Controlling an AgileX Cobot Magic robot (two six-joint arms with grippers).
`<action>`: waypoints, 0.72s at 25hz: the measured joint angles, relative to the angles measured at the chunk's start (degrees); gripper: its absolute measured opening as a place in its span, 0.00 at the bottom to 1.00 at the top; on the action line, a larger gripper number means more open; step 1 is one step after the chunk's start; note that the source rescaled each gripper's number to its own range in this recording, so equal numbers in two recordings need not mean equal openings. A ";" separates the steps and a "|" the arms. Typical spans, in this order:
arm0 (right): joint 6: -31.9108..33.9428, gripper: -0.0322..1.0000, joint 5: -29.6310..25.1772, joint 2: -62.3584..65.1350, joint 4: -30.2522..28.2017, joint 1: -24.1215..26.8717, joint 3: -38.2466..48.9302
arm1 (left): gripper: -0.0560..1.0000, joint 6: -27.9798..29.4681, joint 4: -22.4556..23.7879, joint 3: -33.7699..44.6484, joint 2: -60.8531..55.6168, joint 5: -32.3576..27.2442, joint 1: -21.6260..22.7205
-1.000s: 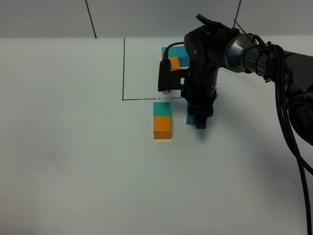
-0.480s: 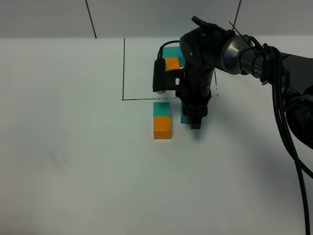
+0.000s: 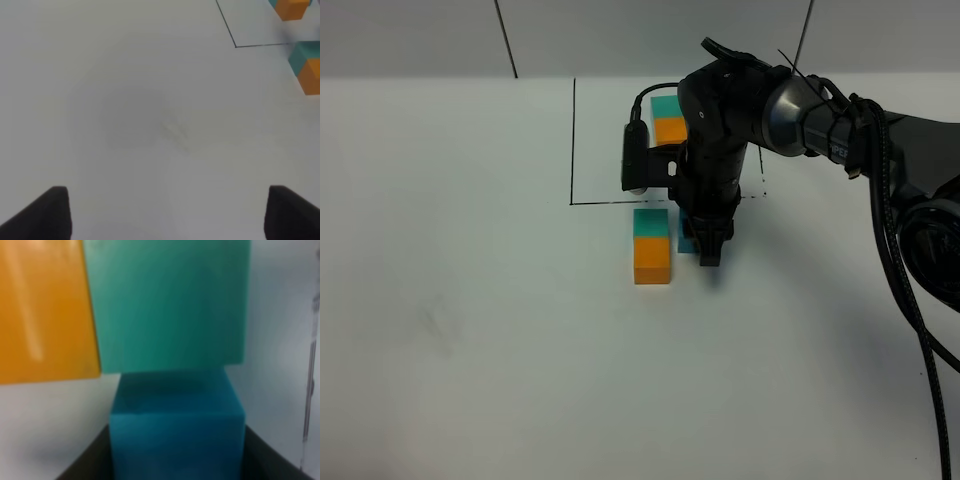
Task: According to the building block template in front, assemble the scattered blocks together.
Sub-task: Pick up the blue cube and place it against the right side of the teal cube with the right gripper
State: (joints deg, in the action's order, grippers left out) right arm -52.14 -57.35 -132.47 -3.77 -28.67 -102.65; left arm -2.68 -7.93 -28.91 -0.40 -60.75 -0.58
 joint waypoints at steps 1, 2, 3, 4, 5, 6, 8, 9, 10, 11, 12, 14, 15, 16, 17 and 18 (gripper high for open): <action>0.00 0.03 0.12 0.00 0.27 0.00 0.00 | 0.74 0.00 0.00 0.00 0.00 0.00 0.00; 0.00 0.03 0.14 0.00 0.33 0.00 0.00 | 0.74 0.00 0.00 0.00 0.00 0.00 0.00; 0.00 0.03 0.19 0.00 0.33 0.00 0.00 | 0.74 0.00 0.00 0.00 0.00 0.00 0.00; 0.00 0.03 0.19 0.00 0.39 0.00 0.00 | 0.74 0.00 0.00 0.00 0.00 0.00 0.00; 0.00 0.03 0.25 0.00 0.39 0.00 0.00 | 0.74 0.00 0.00 0.00 0.00 0.00 0.00; 0.00 0.03 0.25 0.00 0.44 0.00 0.00 | 0.74 0.00 0.00 0.00 0.00 0.00 0.00; 0.00 0.03 0.25 0.00 0.46 0.00 0.00 | 0.74 0.00 0.00 0.00 0.00 0.00 0.00; 0.00 0.03 0.25 0.00 0.51 0.00 0.00 | 0.74 0.00 0.00 0.00 0.00 0.00 0.00; 0.00 0.03 0.25 0.00 0.56 0.00 0.00 | 0.74 0.07 0.00 0.00 0.00 0.00 0.00; 0.00 0.03 0.33 0.00 0.69 -0.07 0.00 | 0.74 0.07 0.00 0.00 0.00 0.00 0.00; 0.00 0.03 0.34 0.00 0.69 -0.13 0.00 | 0.74 0.07 0.00 0.00 0.00 0.00 0.00; 0.00 0.03 0.45 0.00 0.88 -0.58 0.00 | 0.74 0.07 0.00 0.00 0.00 0.00 0.00; -0.06 0.03 0.51 -0.05 1.05 -0.79 0.00 | 0.74 0.07 0.00 0.00 0.00 0.00 0.00; -0.06 0.03 0.64 -0.04 1.11 -0.92 0.00 | 0.74 0.07 0.00 0.00 0.00 0.00 0.00; -0.13 0.03 0.71 -0.06 1.11 -1.06 0.00 | 0.74 0.02 0.00 0.00 0.00 0.00 0.00; -0.13 0.03 0.76 -0.06 1.11 -1.06 0.00 | 0.74 0.02 0.00 0.00 0.00 0.00 0.00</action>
State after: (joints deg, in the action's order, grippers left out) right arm -52.28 -56.59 -132.53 -2.66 -29.73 -102.65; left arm -2.65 -7.93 -28.91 -0.40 -60.75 -0.58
